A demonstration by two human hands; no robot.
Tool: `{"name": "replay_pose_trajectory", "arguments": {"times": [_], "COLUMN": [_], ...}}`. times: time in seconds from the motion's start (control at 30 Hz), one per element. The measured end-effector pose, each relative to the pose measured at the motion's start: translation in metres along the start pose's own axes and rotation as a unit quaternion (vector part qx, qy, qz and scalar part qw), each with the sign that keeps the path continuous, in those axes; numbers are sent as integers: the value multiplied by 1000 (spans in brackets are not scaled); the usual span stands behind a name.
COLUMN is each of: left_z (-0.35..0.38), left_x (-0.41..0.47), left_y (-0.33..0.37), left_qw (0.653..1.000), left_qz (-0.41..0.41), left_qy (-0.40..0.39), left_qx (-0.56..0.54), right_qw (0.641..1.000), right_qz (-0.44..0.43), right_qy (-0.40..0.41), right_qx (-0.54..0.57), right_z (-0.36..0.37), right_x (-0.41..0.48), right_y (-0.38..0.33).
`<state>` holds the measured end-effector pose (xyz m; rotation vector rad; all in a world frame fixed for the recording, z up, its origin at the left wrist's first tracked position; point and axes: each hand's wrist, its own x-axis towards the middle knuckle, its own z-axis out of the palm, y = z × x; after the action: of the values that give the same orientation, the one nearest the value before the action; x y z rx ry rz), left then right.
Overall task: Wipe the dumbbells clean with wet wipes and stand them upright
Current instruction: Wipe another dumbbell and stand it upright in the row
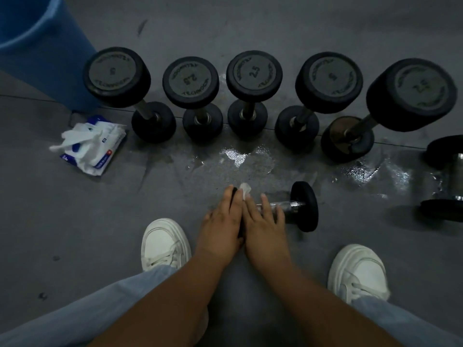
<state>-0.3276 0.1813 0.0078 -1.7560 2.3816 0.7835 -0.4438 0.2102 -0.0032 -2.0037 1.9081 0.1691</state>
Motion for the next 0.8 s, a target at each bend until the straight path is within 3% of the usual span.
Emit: {"name": "replay_pose_trajectory", "arguments": {"times": [0.07, 0.2, 0.23, 0.3, 0.4, 0.5, 0.7, 0.8], "left_z": [-1, -2, -3, -5, -7, -8, -7, -7], "left_x": [-1, 1, 1, 4, 4, 6, 9, 11], "left_y": [0, 0, 0, 1, 1, 2, -1, 0], "left_qw": [1000, 1000, 1000, 1000, 1000, 999, 1000, 1000], "left_qz": [2, 2, -1, -4, -12, -16, -9, -13], "left_qy": [1, -4, -7, -15, -27, -29, -28, -27], "left_qx": [5, -3, -6, -5, -3, -2, 1, 1], "right_qw": [999, 994, 994, 996, 974, 992, 997, 997], "right_qz": [14, -10, -21, -34, -2, -14, -42, -33], "right_qy": [-27, 88, 86, 24, -96, -102, 44, 24], "right_qx": [7, 61, 65, 81, 206, 75, 51, 59], "right_z": [-6, -14, -19, -31, -42, -39, -15, -21], "right_x": [10, 2, 11, 41, 69, 70, 26, 32], "right_y": [1, 6, 9, 19, 28, 27, 16, 17]}}
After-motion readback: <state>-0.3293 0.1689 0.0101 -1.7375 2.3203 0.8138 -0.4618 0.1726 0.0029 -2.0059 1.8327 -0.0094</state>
